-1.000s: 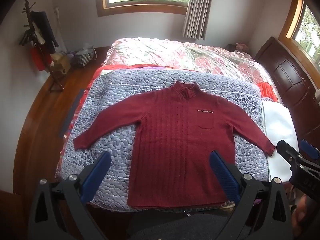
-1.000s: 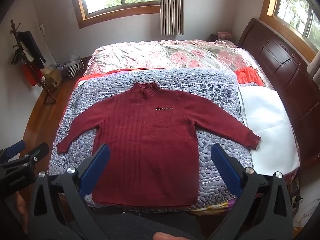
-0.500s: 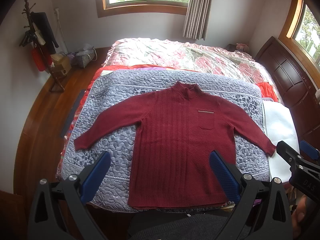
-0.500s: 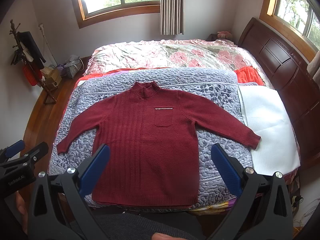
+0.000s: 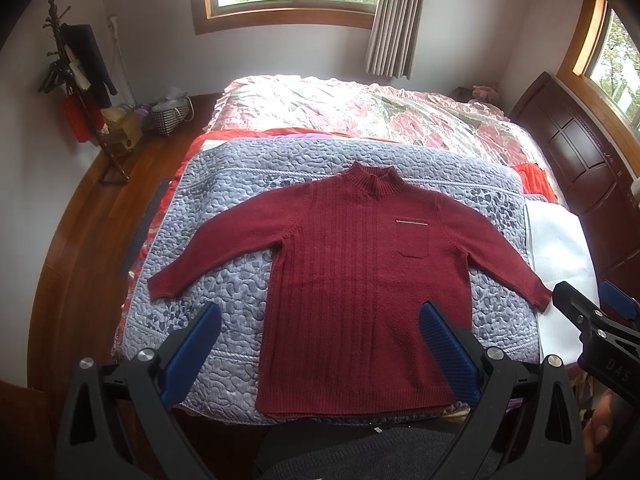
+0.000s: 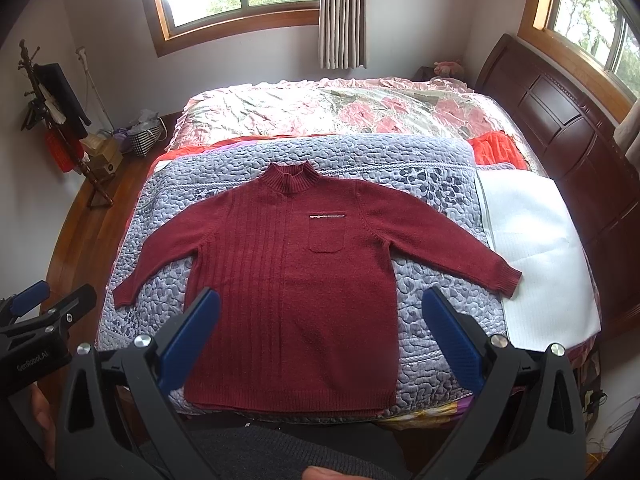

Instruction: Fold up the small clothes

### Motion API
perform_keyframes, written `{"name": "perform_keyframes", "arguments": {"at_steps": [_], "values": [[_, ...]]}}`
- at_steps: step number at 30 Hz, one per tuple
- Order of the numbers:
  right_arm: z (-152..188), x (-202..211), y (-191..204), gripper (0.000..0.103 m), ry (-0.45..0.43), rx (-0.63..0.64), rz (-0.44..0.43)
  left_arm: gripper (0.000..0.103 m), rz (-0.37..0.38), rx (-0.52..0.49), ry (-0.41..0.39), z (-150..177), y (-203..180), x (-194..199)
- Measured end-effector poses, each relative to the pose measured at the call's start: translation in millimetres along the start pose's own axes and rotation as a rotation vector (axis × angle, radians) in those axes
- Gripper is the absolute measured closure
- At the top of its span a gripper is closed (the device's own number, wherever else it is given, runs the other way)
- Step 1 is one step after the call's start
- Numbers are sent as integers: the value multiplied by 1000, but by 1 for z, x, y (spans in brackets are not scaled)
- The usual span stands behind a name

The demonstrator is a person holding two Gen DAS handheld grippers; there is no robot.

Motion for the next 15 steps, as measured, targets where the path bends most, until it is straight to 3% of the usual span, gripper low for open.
{"name": "perform_keyframes", "arguments": {"at_steps": [15], "values": [[-1,-1,-1,3,2,-2,-1,4,-2,1,-2,1,1,-1]]}}
Point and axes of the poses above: each gripper's, at about its wrist camera, not at the fingertips, and x roughly against the way its jaws point, y to its left, z to its underside, the point moved 2 cm from there along -x, roughly the way its jaws point, and after that the axes turned 2 degrees about y, right-handed, at the moved point
